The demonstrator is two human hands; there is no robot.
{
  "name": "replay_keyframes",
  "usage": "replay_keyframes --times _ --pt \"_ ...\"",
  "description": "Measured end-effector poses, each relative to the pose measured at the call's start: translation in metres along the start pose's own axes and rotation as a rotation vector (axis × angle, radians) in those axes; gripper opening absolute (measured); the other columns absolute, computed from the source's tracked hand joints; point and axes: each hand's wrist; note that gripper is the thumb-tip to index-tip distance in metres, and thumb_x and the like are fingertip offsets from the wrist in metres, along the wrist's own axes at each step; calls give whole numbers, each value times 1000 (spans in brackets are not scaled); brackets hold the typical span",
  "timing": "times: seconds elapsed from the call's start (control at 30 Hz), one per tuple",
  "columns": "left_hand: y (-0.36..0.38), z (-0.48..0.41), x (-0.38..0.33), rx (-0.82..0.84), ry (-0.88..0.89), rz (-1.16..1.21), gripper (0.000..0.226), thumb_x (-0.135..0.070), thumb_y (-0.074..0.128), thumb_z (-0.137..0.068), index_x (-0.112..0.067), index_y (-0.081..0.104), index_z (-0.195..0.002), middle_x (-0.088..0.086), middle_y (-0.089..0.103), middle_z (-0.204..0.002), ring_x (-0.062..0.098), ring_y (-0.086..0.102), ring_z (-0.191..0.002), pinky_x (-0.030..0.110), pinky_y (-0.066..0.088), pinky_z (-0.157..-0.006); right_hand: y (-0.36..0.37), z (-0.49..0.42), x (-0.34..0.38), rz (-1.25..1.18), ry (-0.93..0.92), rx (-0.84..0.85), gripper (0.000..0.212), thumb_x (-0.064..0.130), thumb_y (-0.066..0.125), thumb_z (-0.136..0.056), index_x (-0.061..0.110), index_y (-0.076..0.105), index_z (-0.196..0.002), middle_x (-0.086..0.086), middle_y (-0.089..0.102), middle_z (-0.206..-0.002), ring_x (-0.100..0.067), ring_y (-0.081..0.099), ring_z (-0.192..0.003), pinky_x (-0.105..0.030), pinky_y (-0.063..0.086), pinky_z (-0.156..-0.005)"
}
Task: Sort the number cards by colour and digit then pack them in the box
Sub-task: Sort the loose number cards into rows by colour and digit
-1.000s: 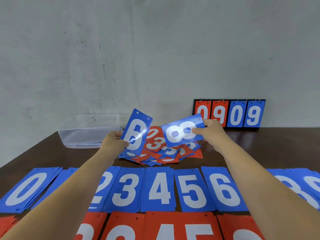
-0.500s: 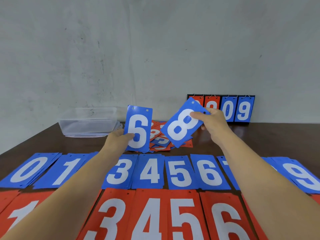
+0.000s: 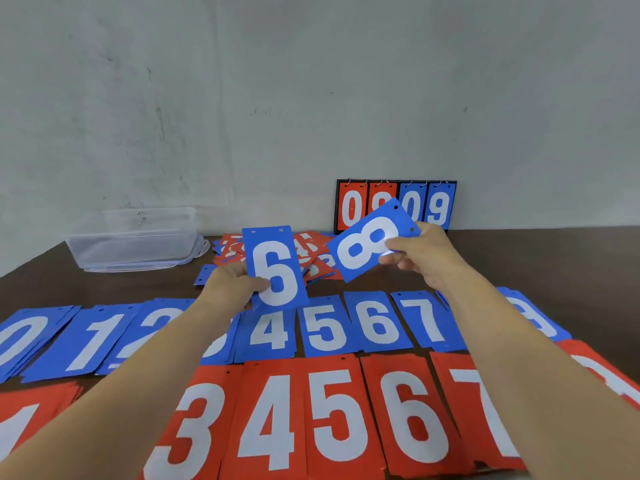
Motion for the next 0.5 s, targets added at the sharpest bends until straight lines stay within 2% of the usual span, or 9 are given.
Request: replay_keyframes --times 0.1,0.2,0.3,0.37,0.4,0.43,0.5 --pt "18 7 3 42 -18 7 7 -7 69 -87 -8 65 -93 7 71 -90 8 63 -60 20 46 -49 -24 11 -6 46 2 -86 25 -1 67 -85 6 60 -108 -7 68 -82 -7 61 -45 -15 41 -39" --pt "41 12 8 71 -46 6 14 -10 72 -85 -9 66 -97 6 71 -95 19 68 -82 30 54 -64 -49 17 -16 101 -8 -189 18 4 71 -83 3 64 -100 -7 67 -85 -10 51 -51 -12 36 -37" --pt "66 18 8 93 -52 19 12 -8 72 -84 -15 62 -87 6 70 -93 23 68 -83 37 57 -72 -76 24 -25 89 -8 -242 20 7 70 -84 3 67 -104 -3 68 -85 -7 56 -53 -10 39 -39" --pt "83 19 6 116 -56 25 12 -8 72 -84 -13 64 -91 8 71 -97 23 69 -83 39 58 -72 -94 25 -30 64 17 -255 14 6 68 -87 5 67 -101 -1 67 -78 -2 59 -46 -12 41 -39" --pt "91 19 4 125 -53 12 13 -9 71 -85 -11 64 -96 8 71 -99 21 69 -82 35 57 -67 -104 25 -32 63 31 -262 12 6 67 -88 5 66 -100 -1 66 -75 -1 57 -43 -13 41 -39" --pt "99 20 0 126 -49 5 15 -10 70 -86 -10 64 -99 8 71 -100 20 68 -80 31 56 -63 -115 23 -35 80 42 -275 13 7 67 -88 5 67 -100 -1 65 -74 -3 57 -44 -15 43 -41" --pt "115 19 -5 126 -50 13 14 -10 69 -87 -9 64 -101 9 71 -100 21 69 -83 31 56 -66 -137 14 -43 133 65 -298 18 9 70 -86 5 69 -103 -2 66 -76 -9 55 -55 -21 45 -51"
Point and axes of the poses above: each hand's wrist, its own z-axis away from the middle knuckle, its own y-axis out of the palm, x = y × z
